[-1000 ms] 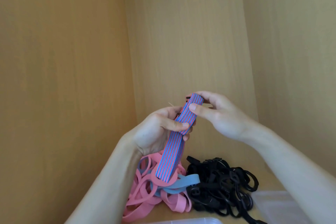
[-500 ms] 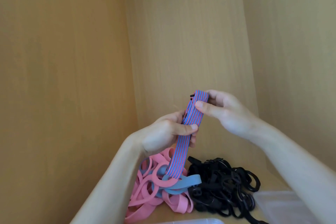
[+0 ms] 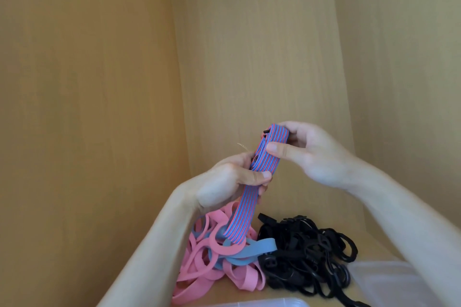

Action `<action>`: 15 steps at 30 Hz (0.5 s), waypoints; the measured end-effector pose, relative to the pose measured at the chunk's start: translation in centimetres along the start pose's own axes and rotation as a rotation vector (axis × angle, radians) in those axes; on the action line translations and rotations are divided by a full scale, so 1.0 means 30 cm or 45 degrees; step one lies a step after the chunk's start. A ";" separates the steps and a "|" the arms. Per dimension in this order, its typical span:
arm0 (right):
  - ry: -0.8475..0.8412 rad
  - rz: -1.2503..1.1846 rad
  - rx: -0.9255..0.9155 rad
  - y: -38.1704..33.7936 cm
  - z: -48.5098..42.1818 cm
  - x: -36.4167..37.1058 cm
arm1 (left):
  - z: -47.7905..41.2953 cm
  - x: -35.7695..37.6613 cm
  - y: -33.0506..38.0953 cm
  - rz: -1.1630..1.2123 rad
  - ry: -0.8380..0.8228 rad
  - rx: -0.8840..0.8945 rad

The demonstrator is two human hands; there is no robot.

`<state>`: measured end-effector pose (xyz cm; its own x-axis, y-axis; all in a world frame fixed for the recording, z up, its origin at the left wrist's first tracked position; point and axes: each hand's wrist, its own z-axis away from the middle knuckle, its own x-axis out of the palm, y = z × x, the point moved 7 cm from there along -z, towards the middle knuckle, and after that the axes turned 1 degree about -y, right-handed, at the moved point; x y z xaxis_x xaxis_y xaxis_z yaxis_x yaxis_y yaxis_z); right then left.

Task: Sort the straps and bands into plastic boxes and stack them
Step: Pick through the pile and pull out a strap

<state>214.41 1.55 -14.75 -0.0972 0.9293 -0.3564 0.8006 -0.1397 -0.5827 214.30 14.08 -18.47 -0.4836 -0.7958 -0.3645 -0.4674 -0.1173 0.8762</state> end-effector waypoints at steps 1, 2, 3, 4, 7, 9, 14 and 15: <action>0.013 0.007 -0.001 0.002 -0.002 -0.003 | -0.004 -0.001 0.001 0.008 0.011 0.008; 0.030 0.008 -0.003 0.003 -0.003 -0.006 | -0.007 -0.004 0.002 0.010 0.023 0.013; 0.057 0.006 -0.009 0.003 -0.004 -0.011 | -0.010 -0.008 0.002 -0.001 0.039 0.016; 0.090 0.005 -0.019 0.001 -0.004 -0.018 | -0.010 -0.013 0.002 -0.026 0.058 0.018; 0.202 0.033 -0.051 -0.005 -0.005 -0.042 | -0.008 -0.021 -0.004 -0.076 0.097 -0.001; 0.264 0.060 -0.071 -0.009 -0.004 -0.052 | -0.008 -0.018 -0.010 -0.075 0.096 -0.011; 0.329 0.136 -0.159 -0.024 -0.004 -0.038 | -0.017 -0.036 -0.008 -0.247 0.126 0.050; 0.332 0.161 -0.166 -0.025 -0.006 -0.034 | -0.019 -0.040 -0.012 -0.247 0.134 0.043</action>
<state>214.02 0.77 -13.83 0.1495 0.9660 -0.2111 0.8674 -0.2306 -0.4410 215.47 14.72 -18.18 -0.3033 -0.8182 -0.4884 -0.5694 -0.2554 0.7814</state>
